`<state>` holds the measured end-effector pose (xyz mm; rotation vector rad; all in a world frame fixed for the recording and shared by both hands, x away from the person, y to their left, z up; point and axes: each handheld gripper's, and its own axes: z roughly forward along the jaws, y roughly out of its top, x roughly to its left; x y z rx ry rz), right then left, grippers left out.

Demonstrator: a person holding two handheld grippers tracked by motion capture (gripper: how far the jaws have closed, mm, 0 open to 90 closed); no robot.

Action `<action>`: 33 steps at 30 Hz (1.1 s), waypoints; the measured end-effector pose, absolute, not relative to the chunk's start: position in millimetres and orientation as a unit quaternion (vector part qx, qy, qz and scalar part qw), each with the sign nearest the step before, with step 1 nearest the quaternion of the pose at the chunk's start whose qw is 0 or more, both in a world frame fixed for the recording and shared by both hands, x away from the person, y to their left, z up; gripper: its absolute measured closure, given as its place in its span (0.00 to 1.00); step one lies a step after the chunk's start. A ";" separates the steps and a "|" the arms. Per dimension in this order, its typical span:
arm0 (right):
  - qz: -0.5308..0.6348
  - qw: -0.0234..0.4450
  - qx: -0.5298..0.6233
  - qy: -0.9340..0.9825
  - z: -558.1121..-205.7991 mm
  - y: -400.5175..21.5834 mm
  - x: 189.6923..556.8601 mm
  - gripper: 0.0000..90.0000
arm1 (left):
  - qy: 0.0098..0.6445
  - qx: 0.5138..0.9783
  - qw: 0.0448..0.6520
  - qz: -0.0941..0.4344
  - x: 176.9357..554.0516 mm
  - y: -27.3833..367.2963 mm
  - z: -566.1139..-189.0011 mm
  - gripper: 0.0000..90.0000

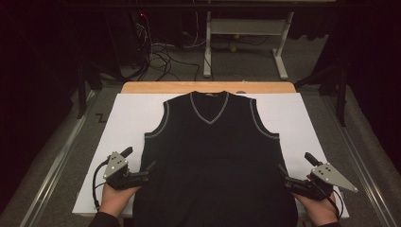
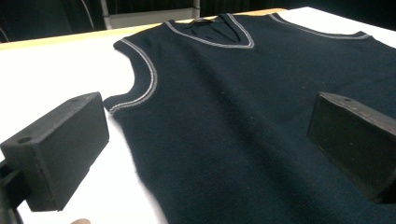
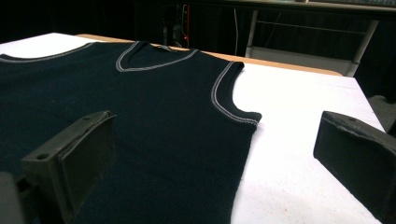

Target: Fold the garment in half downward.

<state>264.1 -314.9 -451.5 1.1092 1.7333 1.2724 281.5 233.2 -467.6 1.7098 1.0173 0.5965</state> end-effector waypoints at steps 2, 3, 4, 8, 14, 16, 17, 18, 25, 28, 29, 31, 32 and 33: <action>0.490 0.352 0.429 0.673 -451.6 -313.5 264.7 0.00 | 0.425 0.709 0.508 0.242 281.8 234.1 -468.3 0.00; 0.490 0.352 0.429 0.673 -451.6 -313.5 264.7 0.00 | 0.426 0.709 0.508 0.240 281.8 234.1 -468.8 0.00; 0.489 0.351 0.430 0.673 -451.6 -313.0 264.8 0.00 | 0.427 0.714 0.503 0.234 282.4 234.0 -468.7 0.00; 0.488 0.353 0.429 0.673 -451.1 -312.0 264.7 0.00 | 0.425 0.710 0.510 0.233 281.3 234.5 -467.2 0.00; 0.488 0.355 0.429 0.672 -450.8 -311.4 264.4 0.00 | 0.428 0.705 0.515 0.234 280.5 235.9 -467.9 0.00; 0.489 0.356 0.429 0.672 -450.5 -311.5 264.4 0.00 | 0.431 0.700 0.520 0.232 281.2 236.5 -468.6 0.00; 0.489 0.356 0.426 0.673 -450.3 -311.5 264.7 0.00 | 0.433 0.700 0.519 0.230 281.7 236.5 -468.8 0.00; 0.488 0.357 0.425 0.674 -449.7 -311.2 264.9 0.00 | 0.434 0.701 0.518 0.229 282.0 236.3 -468.9 0.00; 0.488 0.354 0.421 0.678 -449.4 -307.5 267.0 0.00 | 0.433 0.704 0.515 0.227 281.1 235.2 -467.5 0.00; 0.485 0.354 0.416 0.683 -447.9 -303.1 267.0 0.00 | 0.432 0.705 0.516 0.224 281.5 235.2 -467.8 0.00; 0.485 0.354 0.416 0.683 -447.9 -303.1 267.0 0.00 | 0.432 0.704 0.515 0.228 281.3 235.2 -468.0 0.00; 0.483 0.353 0.414 0.687 -447.0 -300.9 267.3 0.00 | 0.433 0.703 0.517 0.227 281.5 235.4 -467.5 0.00; 0.481 0.354 0.413 0.688 -446.6 -299.9 267.5 0.00 | 0.432 0.702 0.517 0.229 281.4 235.5 -467.4 0.00; 0.480 0.354 0.413 0.688 -446.3 -298.6 268.0 0.00 | 0.432 0.702 0.518 0.229 281.5 235.4 -467.3 0.00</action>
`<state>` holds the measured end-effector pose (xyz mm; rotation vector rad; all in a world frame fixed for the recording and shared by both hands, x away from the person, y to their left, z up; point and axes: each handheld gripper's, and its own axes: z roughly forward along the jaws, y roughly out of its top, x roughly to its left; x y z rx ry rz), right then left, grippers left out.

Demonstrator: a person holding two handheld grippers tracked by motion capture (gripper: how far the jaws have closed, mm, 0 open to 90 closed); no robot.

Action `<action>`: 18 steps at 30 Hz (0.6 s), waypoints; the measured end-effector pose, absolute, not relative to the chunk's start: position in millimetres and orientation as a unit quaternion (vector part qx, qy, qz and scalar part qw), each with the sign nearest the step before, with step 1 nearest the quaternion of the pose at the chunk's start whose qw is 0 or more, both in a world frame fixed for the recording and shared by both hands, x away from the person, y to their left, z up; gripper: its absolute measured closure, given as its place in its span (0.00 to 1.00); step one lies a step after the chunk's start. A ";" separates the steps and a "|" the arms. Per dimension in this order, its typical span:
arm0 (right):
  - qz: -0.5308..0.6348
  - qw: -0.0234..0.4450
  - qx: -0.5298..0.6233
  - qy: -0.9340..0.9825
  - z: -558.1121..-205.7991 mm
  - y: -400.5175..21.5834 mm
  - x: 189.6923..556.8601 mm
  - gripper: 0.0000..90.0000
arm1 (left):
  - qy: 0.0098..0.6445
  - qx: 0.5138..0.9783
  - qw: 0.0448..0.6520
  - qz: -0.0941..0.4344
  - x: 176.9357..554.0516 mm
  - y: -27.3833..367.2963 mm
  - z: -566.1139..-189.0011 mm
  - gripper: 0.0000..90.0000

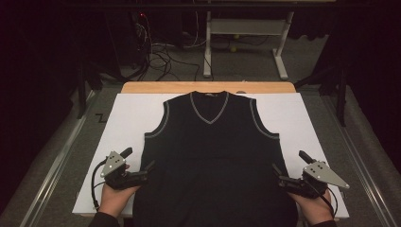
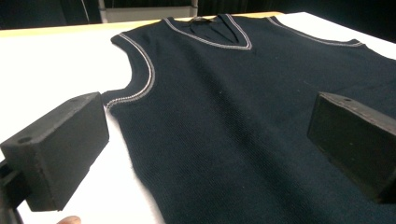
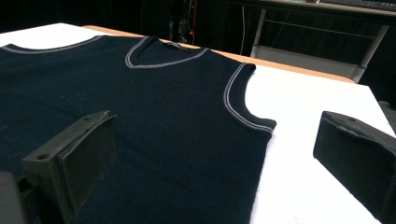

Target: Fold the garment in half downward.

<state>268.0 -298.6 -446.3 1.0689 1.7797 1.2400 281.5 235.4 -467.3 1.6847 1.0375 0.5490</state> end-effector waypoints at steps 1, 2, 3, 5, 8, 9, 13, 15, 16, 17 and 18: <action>0.477 0.353 0.415 0.690 -445.5 -295.7 269.9 0.00 | 0.432 0.703 0.518 0.227 281.8 235.4 -467.3 0.00; 0.477 0.353 0.415 0.690 -445.5 -295.7 269.9 0.00 | 0.432 0.703 0.518 0.225 282.1 235.2 -467.4 0.00; 0.471 0.349 0.412 0.698 -444.3 -292.7 272.4 0.01 | 0.432 0.704 0.518 0.224 282.3 234.9 -467.6 0.00; 0.464 0.349 0.413 0.702 -444.2 -290.1 274.8 0.02 | 0.431 0.708 0.512 0.223 282.5 234.1 -467.4 0.00; 0.460 0.345 0.419 0.703 -444.4 -289.0 277.9 0.03 | 0.433 0.713 0.505 0.220 283.5 234.4 -466.6 0.00; 0.456 0.340 0.424 0.704 -444.8 -288.2 281.7 0.05 | 0.440 0.717 0.495 0.216 285.4 234.8 -465.7 0.00; 0.443 0.332 0.442 0.706 -445.1 -288.7 292.4 0.12 | 0.460 0.725 0.470 0.205 290.2 237.1 -464.5 0.00; 0.440 0.329 0.448 0.706 -445.5 -289.2 295.5 0.14 | 0.461 0.725 0.471 0.199 291.5 238.4 -464.7 0.00; 0.433 0.327 0.452 0.708 -446.1 -289.3 298.6 0.17 | 0.461 0.726 0.472 0.194 292.7 239.6 -465.1 0.00; 0.419 0.320 0.457 0.716 -448.3 -289.7 305.6 0.18 | 0.462 0.728 0.469 0.191 294.0 240.9 -465.3 0.02; 0.419 0.320 0.457 0.716 -448.3 -289.7 305.6 0.18 | 0.466 0.730 0.462 0.189 295.6 241.9 -465.7 0.02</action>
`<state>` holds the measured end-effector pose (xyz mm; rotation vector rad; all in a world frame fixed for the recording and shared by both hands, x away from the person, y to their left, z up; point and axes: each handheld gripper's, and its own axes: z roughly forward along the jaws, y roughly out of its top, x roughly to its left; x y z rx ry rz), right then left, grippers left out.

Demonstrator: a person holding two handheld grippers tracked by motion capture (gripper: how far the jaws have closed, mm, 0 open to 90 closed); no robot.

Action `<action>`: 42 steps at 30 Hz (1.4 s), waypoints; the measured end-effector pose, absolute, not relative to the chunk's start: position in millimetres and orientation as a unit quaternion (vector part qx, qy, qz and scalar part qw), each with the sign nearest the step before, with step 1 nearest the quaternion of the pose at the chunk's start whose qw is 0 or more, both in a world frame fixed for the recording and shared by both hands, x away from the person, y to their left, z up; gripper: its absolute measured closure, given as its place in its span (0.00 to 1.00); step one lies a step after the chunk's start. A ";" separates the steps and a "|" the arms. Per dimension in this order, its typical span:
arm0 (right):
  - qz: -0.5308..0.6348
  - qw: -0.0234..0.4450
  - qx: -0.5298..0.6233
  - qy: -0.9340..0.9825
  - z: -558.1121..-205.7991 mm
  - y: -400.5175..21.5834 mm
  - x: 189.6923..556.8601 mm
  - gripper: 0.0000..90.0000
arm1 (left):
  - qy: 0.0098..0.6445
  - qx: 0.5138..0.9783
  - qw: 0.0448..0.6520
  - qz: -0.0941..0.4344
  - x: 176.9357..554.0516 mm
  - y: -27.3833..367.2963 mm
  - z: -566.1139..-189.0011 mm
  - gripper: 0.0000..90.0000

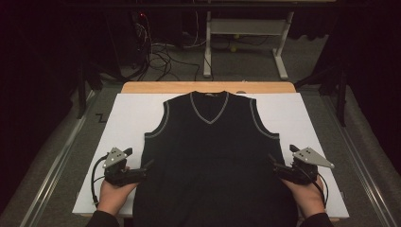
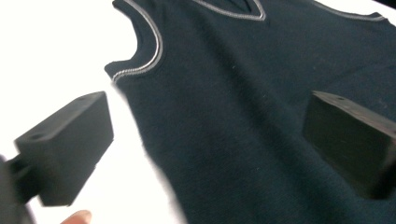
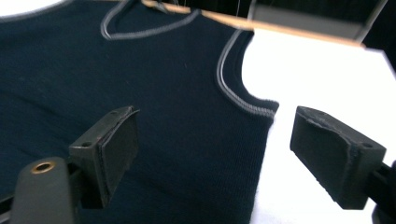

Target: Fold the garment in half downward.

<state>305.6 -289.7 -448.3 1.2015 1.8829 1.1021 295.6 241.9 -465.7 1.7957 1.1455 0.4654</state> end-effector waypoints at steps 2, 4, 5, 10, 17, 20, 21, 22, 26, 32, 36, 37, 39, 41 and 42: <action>0.412 0.301 0.467 0.722 -451.0 -291.1 313.1 0.21 | 0.479 0.734 0.445 0.182 299.2 243.1 -466.9 0.05; 0.397 0.294 0.474 0.729 -453.6 -291.6 320.0 0.25 | 0.484 0.739 0.432 0.181 300.9 242.6 -468.4 0.12; 0.382 0.290 0.483 0.733 -455.8 -291.5 325.1 0.32 | 0.487 0.746 0.414 0.186 302.3 240.6 -469.2 0.16; 0.366 0.266 0.504 0.735 -459.0 -296.1 327.3 0.40 | 0.496 0.767 0.367 0.178 308.1 234.3 -473.6 0.31; 0.334 0.244 0.518 0.749 -464.8 -301.7 324.8 0.53 | 0.501 0.779 0.342 0.157 315.8 226.0 -475.0 0.43; 0.329 0.239 0.517 0.753 -466.3 -302.1 323.7 0.54 | 0.503 0.778 0.341 0.159 317.0 226.7 -476.0 0.46; 0.328 0.233 0.522 0.752 -467.2 -302.5 323.7 0.54 | 0.501 0.780 0.338 0.161 317.2 227.0 -477.4 0.46; 0.328 0.233 0.522 0.752 -467.2 -302.5 323.7 0.54 | 0.501 0.780 0.338 0.161 317.2 227.0 -477.4 0.46; 0.326 0.227 0.524 0.754 -468.4 -300.7 324.6 0.54 | 0.504 0.780 0.339 0.149 318.7 227.7 -478.8 0.46; 0.324 0.227 0.527 0.753 -468.9 -297.1 329.9 0.56 | 0.506 0.779 0.343 0.140 322.2 228.3 -478.8 0.56; 0.328 0.223 0.518 0.758 -469.7 -294.9 333.1 0.65 | 0.495 0.783 0.348 0.145 324.6 221.0 -480.7 0.69; 0.328 0.220 0.514 0.761 -469.6 -294.2 335.0 0.71 | 0.492 0.785 0.348 0.145 325.7 218.6 -480.7 0.71; 0.327 0.217 0.506 0.768 -468.9 -292.2 335.7 0.80 | 0.491 0.784 0.354 0.138 328.7 215.6 -480.8 0.78; 0.330 0.213 0.497 0.774 -469.0 -290.2 335.3 0.89 | 0.487 0.786 0.355 0.138 328.7 214.8 -480.9 0.85; 0.330 0.213 0.497 0.774 -469.0 -290.2 335.3 0.89 | 0.486 0.787 0.354 0.138 328.8 214.5 -480.6 0.85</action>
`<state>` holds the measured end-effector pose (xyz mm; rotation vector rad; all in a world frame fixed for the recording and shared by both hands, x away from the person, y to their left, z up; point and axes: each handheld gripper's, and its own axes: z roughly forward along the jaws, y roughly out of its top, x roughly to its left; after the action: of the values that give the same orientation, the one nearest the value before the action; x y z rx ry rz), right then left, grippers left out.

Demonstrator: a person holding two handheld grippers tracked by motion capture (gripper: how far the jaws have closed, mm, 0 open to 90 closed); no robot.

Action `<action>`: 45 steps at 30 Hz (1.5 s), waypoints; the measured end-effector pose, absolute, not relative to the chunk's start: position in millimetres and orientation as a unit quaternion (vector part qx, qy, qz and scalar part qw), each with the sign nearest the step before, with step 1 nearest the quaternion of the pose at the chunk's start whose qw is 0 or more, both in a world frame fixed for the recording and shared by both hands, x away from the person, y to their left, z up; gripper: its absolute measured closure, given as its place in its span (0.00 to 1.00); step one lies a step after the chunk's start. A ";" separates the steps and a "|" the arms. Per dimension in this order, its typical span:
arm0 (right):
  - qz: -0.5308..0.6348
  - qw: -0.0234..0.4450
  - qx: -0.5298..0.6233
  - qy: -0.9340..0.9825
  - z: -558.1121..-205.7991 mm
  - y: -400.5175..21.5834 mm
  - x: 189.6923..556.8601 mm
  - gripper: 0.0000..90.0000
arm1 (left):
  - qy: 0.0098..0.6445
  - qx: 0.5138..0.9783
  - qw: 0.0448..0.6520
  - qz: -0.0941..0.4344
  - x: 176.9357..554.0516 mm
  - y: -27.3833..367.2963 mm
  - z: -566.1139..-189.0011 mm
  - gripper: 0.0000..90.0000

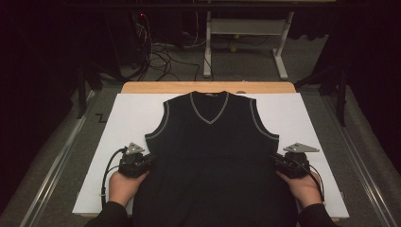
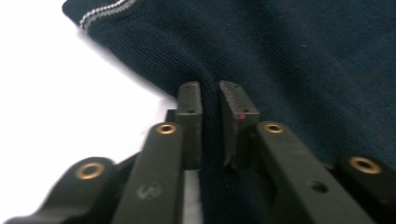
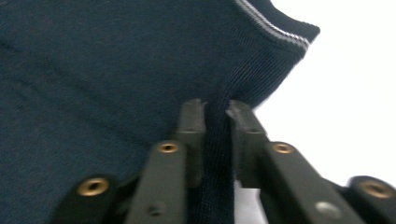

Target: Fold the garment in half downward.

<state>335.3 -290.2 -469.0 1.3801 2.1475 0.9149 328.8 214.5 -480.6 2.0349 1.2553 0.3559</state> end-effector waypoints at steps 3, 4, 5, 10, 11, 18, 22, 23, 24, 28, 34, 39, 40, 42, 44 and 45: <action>0.332 0.213 0.490 0.778 -468.6 -289.7 334.6 0.93 | 0.481 0.788 0.358 0.136 328.6 216.8 -479.5 0.87; 0.332 0.213 0.490 0.778 -468.6 -289.7 334.6 0.93 | 0.481 0.788 0.358 0.136 328.6 216.8 -479.5 0.88; 0.335 0.218 0.485 0.778 -468.4 -290.4 333.5 0.94 | 0.481 0.786 0.362 0.137 328.1 219.2 -478.7 0.88; 0.348 0.230 0.484 0.769 -464.8 -293.9 329.1 0.95 | 0.484 0.773 0.386 0.140 324.5 227.5 -474.0 0.88; 0.355 0.235 0.484 0.765 -462.2 -295.2 325.9 0.96 | 0.482 0.770 0.392 0.144 321.7 230.8 -471.4 0.88; 0.367 0.251 0.474 0.760 -456.5 -296.7 316.4 0.96 | 0.476 0.764 0.411 0.146 310.1 240.2 -463.9 0.88; 0.376 0.256 0.465 0.760 -452.9 -300.4 306.5 0.96 | 0.474 0.762 0.416 0.146 301.2 242.8 -463.1 0.88; 0.377 0.256 0.461 0.761 -452.6 -301.2 300.6 0.96 | 0.474 0.761 0.421 0.140 297.2 243.9 -462.6 0.88; 0.377 0.256 0.461 0.761 -452.6 -301.2 300.6 0.96 | 0.474 0.761 0.421 0.140 297.2 243.9 -462.6 0.88; 0.384 0.257 0.459 0.759 -451.3 -305.3 291.6 0.96 | 0.469 0.765 0.421 0.131 291.8 246.7 -463.6 0.88; 0.384 0.255 0.456 0.761 -452.1 -307.7 282.1 0.96 | 0.462 0.774 0.413 0.128 282.2 248.3 -465.7 0.88; 0.386 0.255 0.452 0.762 -451.3 -310.3 273.3 0.96 | 0.453 0.782 0.408 0.130 273.8 250.4 -465.6 0.88; 0.386 0.255 0.452 0.762 -451.3 -310.3 273.3 0.96 | 0.453 0.781 0.409 0.128 272.5 250.7 -465.3 0.88; 0.387 0.255 0.452 0.762 -451.0 -311.0 270.5 0.96 | 0.453 0.783 0.408 0.127 270.1 251.2 -464.9 0.88; 0.387 0.254 0.451 0.763 -451.1 -311.4 267.1 0.96 | 0.454 0.783 0.407 0.122 267.7 251.8 -464.9 0.88; 0.387 0.253 0.449 0.765 -451.6 -312.1 263.9 0.96 | 0.453 0.784 0.408 0.119 264.8 252.6 -464.5 0.88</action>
<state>263.9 -312.1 -451.6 1.2216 2.0794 1.0513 264.8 252.6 -464.5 1.9762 1.1417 0.2994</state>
